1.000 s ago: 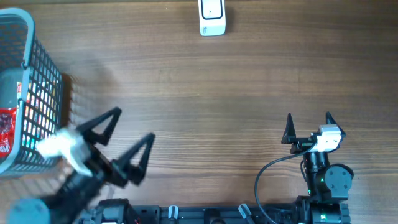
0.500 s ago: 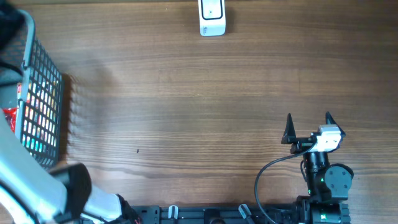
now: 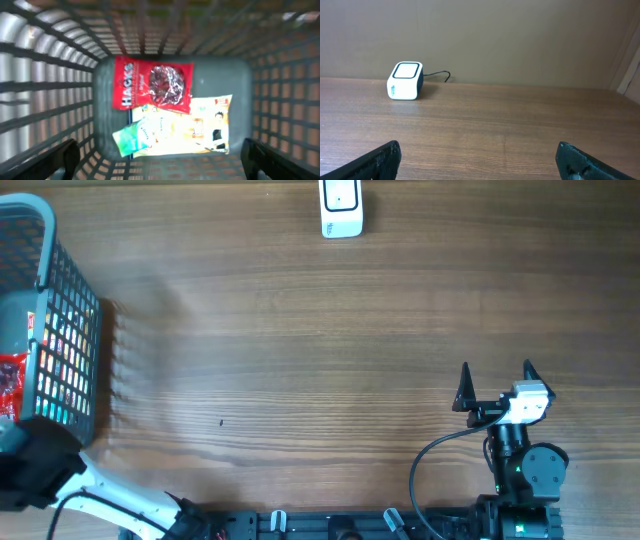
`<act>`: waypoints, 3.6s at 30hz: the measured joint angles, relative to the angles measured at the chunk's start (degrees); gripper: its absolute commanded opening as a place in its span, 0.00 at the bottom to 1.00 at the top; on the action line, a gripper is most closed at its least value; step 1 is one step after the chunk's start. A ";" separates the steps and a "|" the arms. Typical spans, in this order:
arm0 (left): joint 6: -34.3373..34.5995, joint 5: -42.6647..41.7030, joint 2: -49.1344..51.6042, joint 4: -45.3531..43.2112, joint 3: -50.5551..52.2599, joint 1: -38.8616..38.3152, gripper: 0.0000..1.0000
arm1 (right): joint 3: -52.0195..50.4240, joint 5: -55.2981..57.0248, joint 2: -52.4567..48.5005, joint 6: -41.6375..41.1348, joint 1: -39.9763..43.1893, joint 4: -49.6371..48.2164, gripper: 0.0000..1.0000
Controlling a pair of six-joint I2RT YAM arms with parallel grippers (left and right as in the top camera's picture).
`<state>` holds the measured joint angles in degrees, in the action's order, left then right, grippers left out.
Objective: Scan the item barcode
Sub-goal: 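Reach the left gripper into the grey basket, then lift the small orange box out and place it on the table, then reach into the basket and grasp the red chip bag with left gripper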
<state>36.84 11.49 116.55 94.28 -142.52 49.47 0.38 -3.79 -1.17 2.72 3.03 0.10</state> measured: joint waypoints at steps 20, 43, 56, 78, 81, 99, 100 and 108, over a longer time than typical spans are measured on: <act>-28.87 -14.64 14.16 -11.37 18.84 -4.52 0.80 | 0.00 0.00 0.00 0.00 0.00 0.00 1.00; -21.84 -13.84 10.14 -5.75 1.16 -5.38 0.04 | 0.00 0.00 0.00 0.00 0.00 0.00 1.00; -17.81 -41.09 -11.45 1.64 -1.38 -31.28 0.04 | 0.00 0.00 0.00 0.00 0.00 0.02 1.00; -16.20 -23.34 -6.14 -12.11 25.81 -58.12 1.00 | -0.02 0.00 0.02 0.00 0.00 0.00 1.00; -16.39 -21.42 -8.24 -5.25 4.70 -48.19 1.00 | -0.02 0.00 0.04 0.00 0.00 0.00 1.00; -14.27 -11.87 2.95 -4.46 11.21 1.90 0.92 | -0.02 0.00 0.04 0.00 0.00 -0.02 1.00; -14.80 -11.32 3.93 -4.52 11.76 1.90 0.93 | -0.02 0.00 0.04 0.00 0.00 -0.02 1.00; -16.22 -4.11 9.05 -10.49 25.94 0.74 0.92 | -0.02 0.00 0.04 0.00 0.00 -0.02 1.00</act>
<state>20.62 7.38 125.60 83.79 -116.57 50.22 0.36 -3.79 -1.13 2.72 3.03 0.08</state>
